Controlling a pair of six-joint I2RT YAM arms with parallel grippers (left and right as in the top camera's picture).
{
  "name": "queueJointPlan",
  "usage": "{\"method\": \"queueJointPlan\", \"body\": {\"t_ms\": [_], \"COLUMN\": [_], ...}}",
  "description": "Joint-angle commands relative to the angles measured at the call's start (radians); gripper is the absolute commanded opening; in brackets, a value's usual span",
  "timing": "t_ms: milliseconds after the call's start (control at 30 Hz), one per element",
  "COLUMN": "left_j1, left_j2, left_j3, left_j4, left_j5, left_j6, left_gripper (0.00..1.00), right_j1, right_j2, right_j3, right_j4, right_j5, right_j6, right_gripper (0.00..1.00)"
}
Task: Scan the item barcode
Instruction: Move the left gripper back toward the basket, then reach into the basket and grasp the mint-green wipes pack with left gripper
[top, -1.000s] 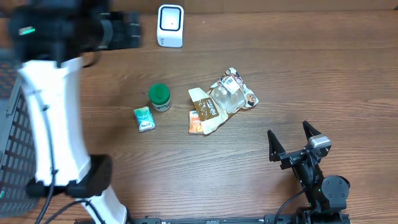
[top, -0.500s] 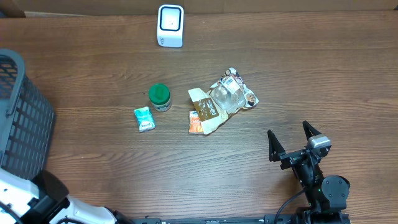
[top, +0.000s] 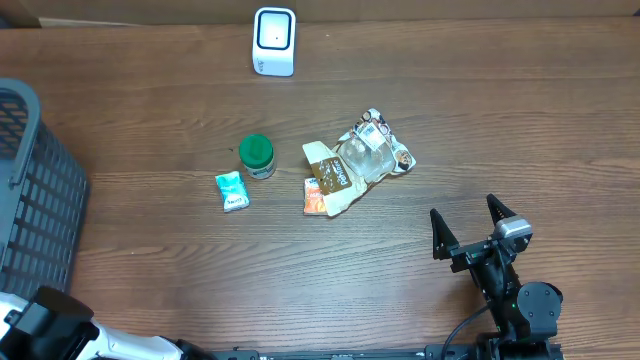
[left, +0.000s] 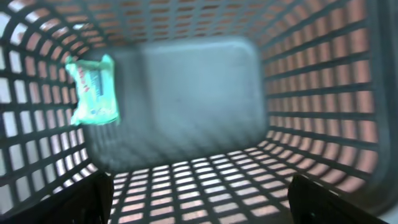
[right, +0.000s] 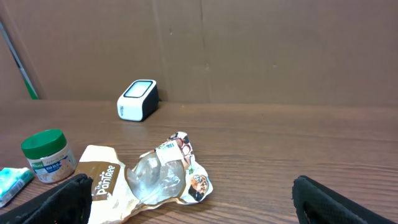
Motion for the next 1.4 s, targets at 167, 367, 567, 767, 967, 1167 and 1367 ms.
{"method": "queueJointPlan", "body": {"t_ms": [167, 367, 567, 767, 967, 1167, 1367], "left_j1": [0.005, 0.005, 0.005, 0.005, 0.005, 0.006, 0.006], "left_j2": [0.002, 0.002, 0.002, 0.002, 0.002, 0.005, 0.024], "left_j3": [-0.127, -0.209, -0.297, -0.396, -0.481, -0.572, -0.627], "left_j4": [0.057, 0.113, 0.173, 0.24, 0.302, 0.386, 0.425], "left_j5": [-0.169, -0.218, -0.264, -0.316, -0.346, -0.346, -0.412], "left_j6": [-0.051, -0.05, -0.05, -0.049, -0.05, -0.047, -0.019], "left_gripper": [0.91, 0.92, 0.93, 0.94, 0.94, 0.96, 0.97], "right_j1": [0.006, 0.006, 0.006, 0.006, 0.006, 0.006, 0.006], "right_j2": [-0.006, -0.006, -0.006, -0.006, -0.006, -0.006, -0.006], "right_j3": [-0.011, -0.011, -0.011, -0.011, -0.011, -0.011, -0.011], "right_j4": [0.006, 0.006, 0.006, 0.006, 0.006, 0.006, 0.006], "right_j5": [0.008, 0.008, 0.008, 0.008, 0.008, 0.008, 0.008], "right_j6": [0.001, 0.001, 0.001, 0.001, 0.001, 0.001, 0.001], "right_gripper": [1.0, 1.0, 1.0, 1.0, 1.0, 1.0, 1.0]}}
